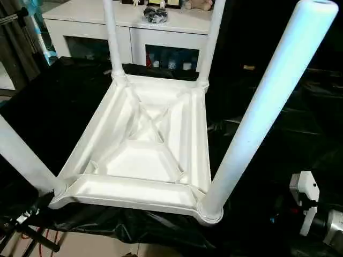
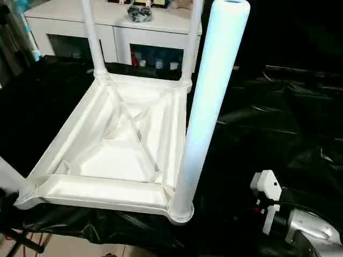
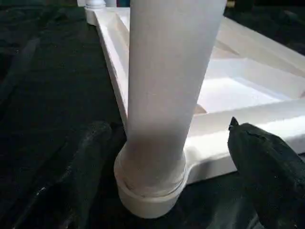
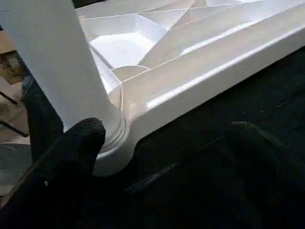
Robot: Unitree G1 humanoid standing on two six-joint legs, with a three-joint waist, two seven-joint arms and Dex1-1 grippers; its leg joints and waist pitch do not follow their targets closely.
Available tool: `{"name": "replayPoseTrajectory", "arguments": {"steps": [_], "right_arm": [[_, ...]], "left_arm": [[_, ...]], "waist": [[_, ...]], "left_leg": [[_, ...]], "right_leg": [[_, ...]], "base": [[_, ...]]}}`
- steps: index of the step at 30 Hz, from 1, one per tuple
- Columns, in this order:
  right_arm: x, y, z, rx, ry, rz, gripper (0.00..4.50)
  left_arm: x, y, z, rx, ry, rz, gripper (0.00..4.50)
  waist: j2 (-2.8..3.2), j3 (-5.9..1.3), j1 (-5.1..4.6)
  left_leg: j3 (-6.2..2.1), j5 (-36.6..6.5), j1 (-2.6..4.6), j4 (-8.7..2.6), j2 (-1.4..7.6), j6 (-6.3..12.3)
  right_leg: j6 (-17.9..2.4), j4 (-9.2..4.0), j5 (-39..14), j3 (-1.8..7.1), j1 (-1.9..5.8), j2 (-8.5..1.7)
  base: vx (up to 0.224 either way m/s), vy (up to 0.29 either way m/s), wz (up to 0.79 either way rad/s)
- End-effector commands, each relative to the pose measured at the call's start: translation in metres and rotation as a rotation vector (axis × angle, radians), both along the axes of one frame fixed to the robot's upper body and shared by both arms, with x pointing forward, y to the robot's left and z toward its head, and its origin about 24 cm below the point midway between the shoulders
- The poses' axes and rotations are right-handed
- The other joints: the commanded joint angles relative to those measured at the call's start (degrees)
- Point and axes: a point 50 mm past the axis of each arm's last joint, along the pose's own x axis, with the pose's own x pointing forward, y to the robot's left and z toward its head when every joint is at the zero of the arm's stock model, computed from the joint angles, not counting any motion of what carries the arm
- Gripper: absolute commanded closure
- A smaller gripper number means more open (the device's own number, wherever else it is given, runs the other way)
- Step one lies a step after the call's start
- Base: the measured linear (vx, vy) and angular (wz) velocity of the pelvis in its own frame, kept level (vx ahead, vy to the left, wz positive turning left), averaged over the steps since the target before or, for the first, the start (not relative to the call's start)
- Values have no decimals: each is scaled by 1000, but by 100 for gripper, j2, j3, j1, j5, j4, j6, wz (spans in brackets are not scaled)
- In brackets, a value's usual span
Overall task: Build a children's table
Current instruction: Flip table
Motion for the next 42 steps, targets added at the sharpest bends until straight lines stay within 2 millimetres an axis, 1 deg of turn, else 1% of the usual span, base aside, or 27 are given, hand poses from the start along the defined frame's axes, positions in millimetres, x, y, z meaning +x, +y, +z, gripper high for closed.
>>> {"name": "replayPoseTrajectory", "arguments": {"steps": [1,2,3,5,6,10,12,13,14,15,16,17,18,19,20,22,23,24,27,29,30,32,34,35,37,40,42], "right_arm": [[0,7,6,17,-21,39,0],[-1,12,7,28,-21,52,0],[0,20,7,41,-24,80,0],[1,23,6,40,-27,87,0],[3,25,5,37,-34,93,0],[8,35,3,47,-44,135,0],[16,40,-1,17,-57,112,0],[16,40,-1,17,-57,112,0],[19,42,-3,1,-58,99,0],[20,42,-3,0,-60,97,0],[24,45,-5,-8,-74,80,0],[34,49,-12,7,-58,-10,0],[35,50,-13,11,-59,-21,0],[38,54,-16,34,-68,-56,28],[39,55,-17,35,-77,-70,28],[39,56,-18,56,-70,-91,40],[39,57,-20,88,-66,-144,66],[39,57,-20,88,-66,-144,66],[39,59,-21,137,-59,-210,86],[39,60,-22,148,-56,-218,103],[38,61,-22,159,-59,-242,120],[35,63,-23,177,-58,-279,123],[34,63,-23,184,-60,-295,147],[33,63,-23,194,-58,-306,159],[32,65,-22,212,-57,-332,166],[32,67,-21,220,-58,-353,201],[33,68,-20,223,-62,-358,207]], "left_arm": [[3,1,2,-21,-25,21,10],[5,0,2,-41,-36,22,10],[16,-8,3,-89,-83,12,10],[19,-11,3,-105,-98,8,10],[25,-17,2,-120,-110,-7,10],[49,-38,-6,-92,-146,-9,10],[61,-46,-10,-82,-156,26,35],[61,-46,-10,-82,-156,26,44],[64,-49,-12,-78,-150,41,44],[65,-49,-12,-76,-148,43,44],[68,-52,-15,-63,-130,55,47],[71,-60,-22,-50,-90,69,69],[71,-61,-22,-48,-93,72,80],[73,-68,-22,-43,-121,84,88],[74,-69,-21,-46,-133,95,88],[73,-73,-22,-52,-138,109,113],[70,-81,-26,-67,-125,119,133],[70,-81,-26,-67,-125,119,133],[67,-92,-30,-85,-118,133,159],[68,-93,-30,-87,-121,145,172],[68,-94,-30,-91,-134,195,183],[66,-97,-31,-116,-160,269,191],[65,-98,-30,-132,-170,300,213],[63,-100,-31,-146,-171,313,221],[59,-108,-33,-149,-163,317,225],[60,-116,-34,-132,-163,298,236],[61,-118,-33,-119,-168,290,238]], "waist": [[96,-120,19],[98,-125,24],[95,-127,25],[113,-118,42],[104,-116,35],[91,-134,41],[115,-138,36],[103,-120,19],[86,-106,28],[78,-99,18],[70,-105,19],[77,-117,1],[89,-121,5],[76,-109,5],[94,-116,4],[93,-126,28],[93,-130,38],[97,-131,41],[86,-119,53],[87,-104,62],[125,-92,67],[119,-83,60],[117,-78,65],[107,-77,51],[85,-80,43],[90,-93,50],[82,-87,49]], "left_leg": [[-292,-2574,83,-567,537,-88],[-291,-2529,85,-566,536,-82],[-291,-2515,90,-567,543,-82],[-287,-2605,119,-554,532,-119],[-307,-2689,113,-568,538,-182],[-304,-2608,118,-572,545,-193],[-312,-2498,95,-570,541,-218],[-311,-2583,106,-569,535,-240],[-320,-2718,148,-549,514,-276],[-327,-2782,157,-542,506,-287],[-351,-2807,146,-555,504,-298],[-356,-2816,159,-551,502,-311],[-358,-2864,192,-537,495,-327],[-365,-2901,195,-543,500,-329],[-371,-2972,191,-549,509,-367],[-362,-3053,208,-557,519,-380],[-362,-3006,170,-572,519,-366],[-359,-2992,152,-587,529,-364],[-344,-2871,133,-580,522,-291],[-331,-2795,135,-574,505,-255],[-337,-2752,126,-579,508,-247],[-335,-2767,124,-576,517,-247],[-342,-2774,117,-579,507,-233],[-350,-2739,86,-597,515,-232],[-340,-2586,61,-596,520,-185],[-321,-2363,36,-592,526,-113],[-312,-2254,6,-593,518,-83]], "right_leg": [[-904,-593,-2144,421,31,-609],[-913,-578,-2097,418,33,-603],[-934,-577,-2051,415,31,-600],[-944,-597,-2193,411,7,-611],[-912,-593,-2317,405,20,-614],[-871,-581,-2197,406,33,-610],[-893,-571,-2180,402,62,-631],[-879,-590,-2318,393,52,-627],[-772,-644,-2710,393,30,-652],[-722,-653,-2887,390,27,-657],[-605,-666,-3126,380,52,-667],[-584,-671,-3148,379,26,-654],[-598,-679,-3161,374,-10,-649],[-590,-696,-3202,369,-18,-654],[-599,-689,-3172,359,-10,-654],[-616,-681,-2981,377,-20,-633],[-632,-660,-2838,380,11,-627],[-670,-638,-2680,385,15,-623],[-695,-648,-2674,404,15,-647],[-643,-661,-2740,412,2,-635],[-628,-654,-2737,411,2,-633],[-625,-672,-2765,407,2,-639],[-567,-689,-2870,408,1,-641],[-528,-678,-2838,401,30,-631],[-525,-664,-2674,417,21,-623],[-565,-632,-2339,418,16,-599],[-573,-622,-2238,413,21,-599]], "base": [[0,0,0],[0,0,0],[0,0,0],[0,0,0],[0,0,0],[0,0,0],[0,0,0],[0,0,0],[0,0,0],[0,0,0],[0,0,0],[0,0,0],[0,0,0],[0,0,0],[0,0,0],[0,0,0],[0,0,0],[0,0,0],[0,0,0],[0,0,0],[0,0,0],[0,0,0],[0,0,0],[0,0,0],[0,0,0],[0,0,0],[0,0,0]]}}
